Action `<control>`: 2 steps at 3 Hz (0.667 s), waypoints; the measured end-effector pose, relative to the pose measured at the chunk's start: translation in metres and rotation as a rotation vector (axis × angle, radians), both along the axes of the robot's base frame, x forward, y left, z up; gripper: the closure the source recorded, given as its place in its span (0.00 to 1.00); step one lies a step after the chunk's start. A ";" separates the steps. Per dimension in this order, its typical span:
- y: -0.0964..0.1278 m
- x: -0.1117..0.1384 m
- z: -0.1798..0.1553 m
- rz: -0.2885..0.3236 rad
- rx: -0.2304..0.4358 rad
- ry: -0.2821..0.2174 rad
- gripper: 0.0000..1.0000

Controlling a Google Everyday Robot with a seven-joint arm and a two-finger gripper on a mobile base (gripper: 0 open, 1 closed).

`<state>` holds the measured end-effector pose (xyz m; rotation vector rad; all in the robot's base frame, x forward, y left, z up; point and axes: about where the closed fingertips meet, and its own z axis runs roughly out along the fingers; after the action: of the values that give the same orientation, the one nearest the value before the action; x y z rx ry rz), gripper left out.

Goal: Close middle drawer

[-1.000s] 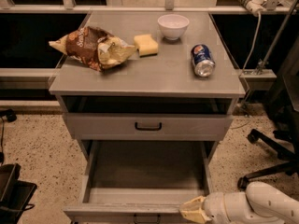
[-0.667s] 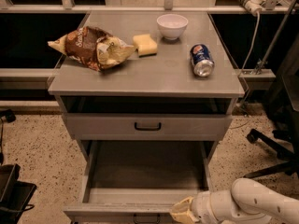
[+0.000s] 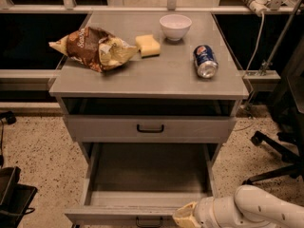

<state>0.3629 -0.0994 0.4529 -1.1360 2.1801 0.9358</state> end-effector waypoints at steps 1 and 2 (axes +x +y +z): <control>0.007 0.003 -0.008 -0.016 -0.025 -0.028 1.00; 0.027 0.008 -0.029 -0.041 -0.041 -0.061 1.00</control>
Offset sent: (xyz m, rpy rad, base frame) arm 0.0166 0.0476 -0.0565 -0.0659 -0.1091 -0.0882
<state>0.3704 -0.0727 0.4236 -1.1205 2.1738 0.8320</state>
